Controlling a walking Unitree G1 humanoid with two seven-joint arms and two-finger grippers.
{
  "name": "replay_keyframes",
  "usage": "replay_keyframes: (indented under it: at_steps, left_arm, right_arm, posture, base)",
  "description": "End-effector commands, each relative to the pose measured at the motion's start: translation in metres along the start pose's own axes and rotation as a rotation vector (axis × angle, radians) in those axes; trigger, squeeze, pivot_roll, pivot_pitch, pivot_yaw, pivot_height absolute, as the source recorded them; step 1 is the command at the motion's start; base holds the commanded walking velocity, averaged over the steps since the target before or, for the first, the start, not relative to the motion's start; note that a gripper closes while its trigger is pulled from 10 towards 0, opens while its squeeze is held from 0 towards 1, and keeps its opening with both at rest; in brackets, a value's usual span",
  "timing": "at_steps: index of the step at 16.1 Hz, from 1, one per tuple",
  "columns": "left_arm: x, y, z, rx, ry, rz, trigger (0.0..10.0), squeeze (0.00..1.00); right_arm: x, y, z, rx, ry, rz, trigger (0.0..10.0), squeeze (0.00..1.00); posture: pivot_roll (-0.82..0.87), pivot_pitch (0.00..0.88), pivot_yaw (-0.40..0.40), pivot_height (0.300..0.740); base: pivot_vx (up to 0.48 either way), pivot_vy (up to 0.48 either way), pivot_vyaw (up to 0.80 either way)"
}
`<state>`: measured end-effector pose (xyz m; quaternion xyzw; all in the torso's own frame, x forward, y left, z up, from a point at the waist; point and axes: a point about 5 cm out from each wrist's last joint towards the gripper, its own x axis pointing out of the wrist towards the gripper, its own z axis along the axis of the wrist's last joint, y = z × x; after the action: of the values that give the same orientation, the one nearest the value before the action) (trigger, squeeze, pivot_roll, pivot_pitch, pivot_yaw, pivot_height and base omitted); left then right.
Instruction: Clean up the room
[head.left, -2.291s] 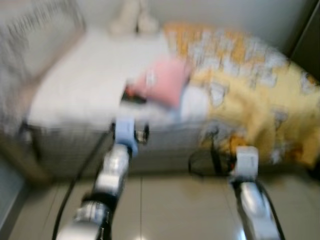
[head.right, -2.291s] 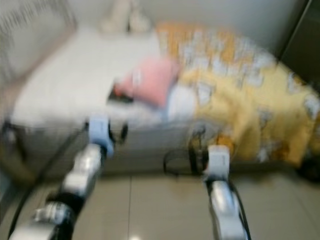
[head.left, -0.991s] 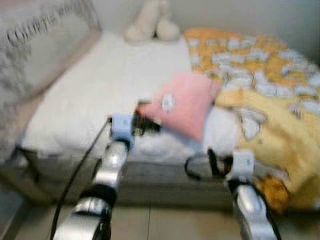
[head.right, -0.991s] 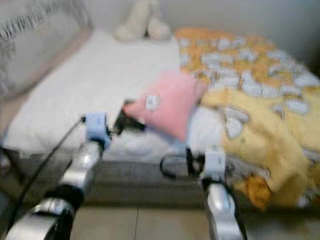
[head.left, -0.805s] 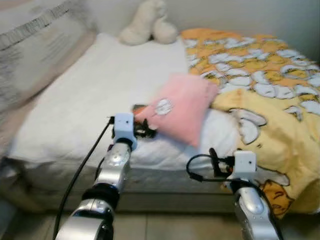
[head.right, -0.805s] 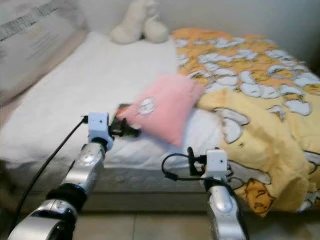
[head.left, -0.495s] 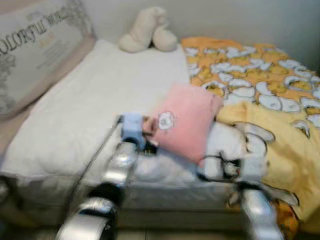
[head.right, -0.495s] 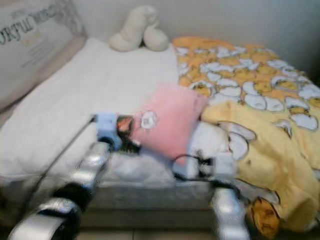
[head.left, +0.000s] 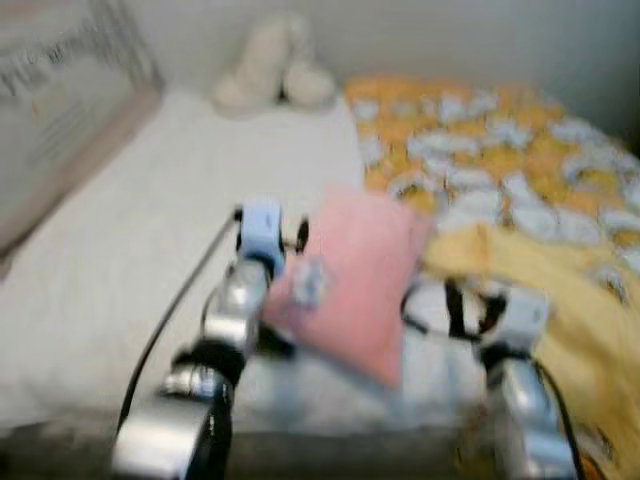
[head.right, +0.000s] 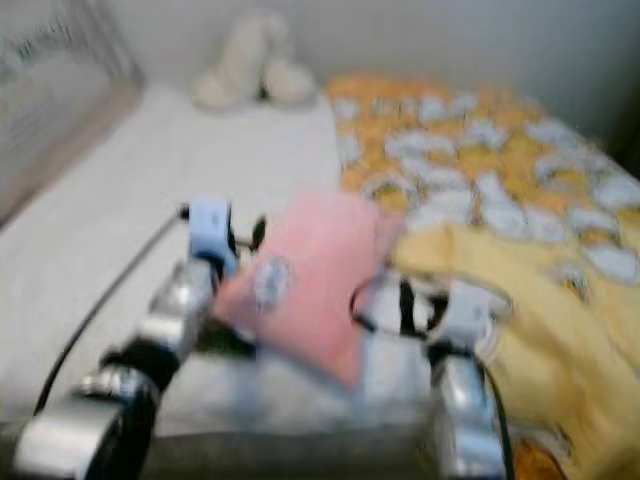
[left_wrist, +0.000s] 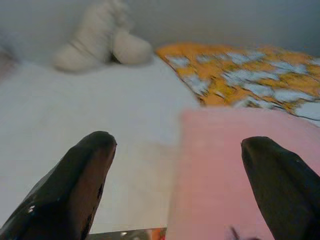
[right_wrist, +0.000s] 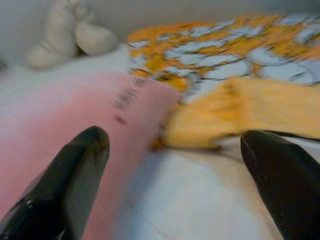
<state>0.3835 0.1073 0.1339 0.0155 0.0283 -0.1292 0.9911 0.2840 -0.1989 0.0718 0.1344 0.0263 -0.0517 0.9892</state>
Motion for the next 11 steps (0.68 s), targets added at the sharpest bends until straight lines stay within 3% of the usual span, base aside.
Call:
replay_keyframes:
  at_steps: [1,2,4,8,11]
  left_arm:
    - [0.001,0.000,-0.004,-0.028,0.070,-0.085,10.0,0.00]
    - [0.005,-0.005,0.002,-0.017,0.104,-0.187,10.0,0.00]
    - [0.007,-0.009,0.003,0.002,0.175,-0.288,10.0,0.00]
    - [0.008,0.004,0.022,-0.037,0.212,-0.404,10.0,0.00]
    - [0.006,0.001,0.016,0.022,0.274,-0.443,10.0,0.00]
  right_arm:
    - [0.003,0.005,-0.001,0.100,0.031,0.017,10.0,0.00]
    - [0.002,0.001,-0.006,0.160,0.072,0.022,10.0,0.00]
    - [0.000,-0.001,-0.014,0.201,0.131,0.043,10.0,0.00]
    - [-0.011,-0.002,-0.007,0.239,0.165,0.075,10.0,0.00]
    - [-0.015,-0.001,-0.013,0.243,0.188,0.074,10.0,0.00]
  posture:
    - [0.02,0.000,0.023,0.740]
    - [0.02,0.000,0.023,0.740]
    - [0.01,0.000,0.030,0.740]
    - [0.00,0.014,0.031,0.740]
    - [0.00,0.012,0.028,0.740]
  base:
    - [0.000,0.000,0.00]
    - [0.000,0.000,0.00]
    - [0.000,0.000,0.00]
    - [0.000,0.000,0.00]
    - [0.000,0.000,0.00]
